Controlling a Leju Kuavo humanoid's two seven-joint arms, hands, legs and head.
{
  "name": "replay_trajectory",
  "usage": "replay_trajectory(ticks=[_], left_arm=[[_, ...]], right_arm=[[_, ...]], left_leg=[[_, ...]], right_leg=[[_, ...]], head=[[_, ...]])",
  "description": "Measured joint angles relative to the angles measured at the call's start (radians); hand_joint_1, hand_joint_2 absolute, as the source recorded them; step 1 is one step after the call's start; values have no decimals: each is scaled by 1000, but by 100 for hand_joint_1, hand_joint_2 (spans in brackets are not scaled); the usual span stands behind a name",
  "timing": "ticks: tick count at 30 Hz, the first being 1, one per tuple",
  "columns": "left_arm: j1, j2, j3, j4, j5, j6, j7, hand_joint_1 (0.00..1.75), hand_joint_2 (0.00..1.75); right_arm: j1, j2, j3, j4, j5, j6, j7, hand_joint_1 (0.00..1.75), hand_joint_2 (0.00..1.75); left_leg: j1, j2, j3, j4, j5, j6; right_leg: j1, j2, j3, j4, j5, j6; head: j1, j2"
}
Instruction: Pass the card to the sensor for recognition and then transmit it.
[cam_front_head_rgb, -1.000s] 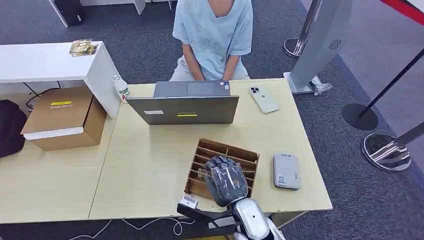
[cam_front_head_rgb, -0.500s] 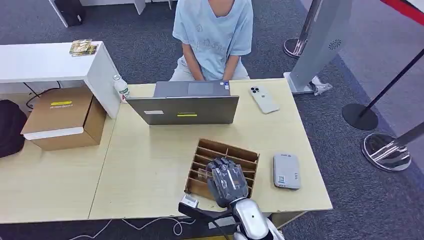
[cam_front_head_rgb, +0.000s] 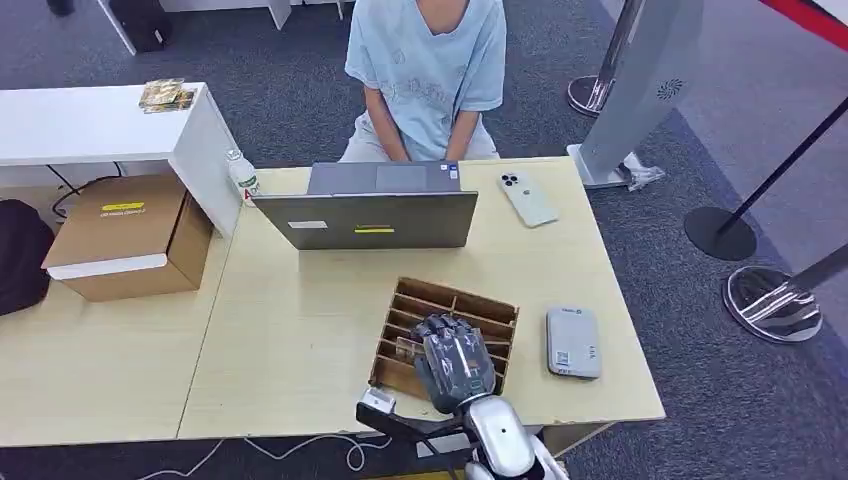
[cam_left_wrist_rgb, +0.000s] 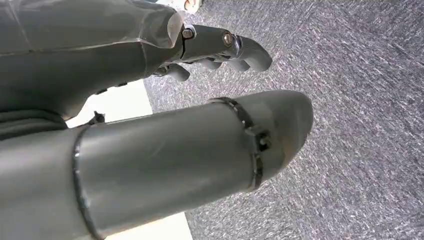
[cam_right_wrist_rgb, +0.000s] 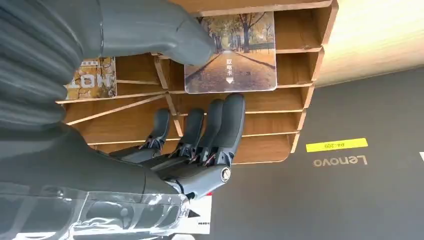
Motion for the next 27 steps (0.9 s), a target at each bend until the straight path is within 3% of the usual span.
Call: replay_trajectory(ticks=[6,13,27], left_arm=[[0,0,0,0,0,-2,0,0,0],[0,0,0,0,0,-4,0,0,0],[0,0,0,0,0,-3,0,0,0]], right_arm=[[0,2,0,0,2,1,2,98,175],[-1,3,0,2,16,8,2,96,175],[-15,3,0,10,23,23,1,131,175]], left_leg=[[0,0,0,0,0,0],[0,0,0,0,0,0],[0,0,0,0,0,0]], right_leg=[[0,0,0,0,0,0],[0,0,0,0,0,0],[0,0,0,0,0,0]], head=[[0,0],[0,0],[0,0]])
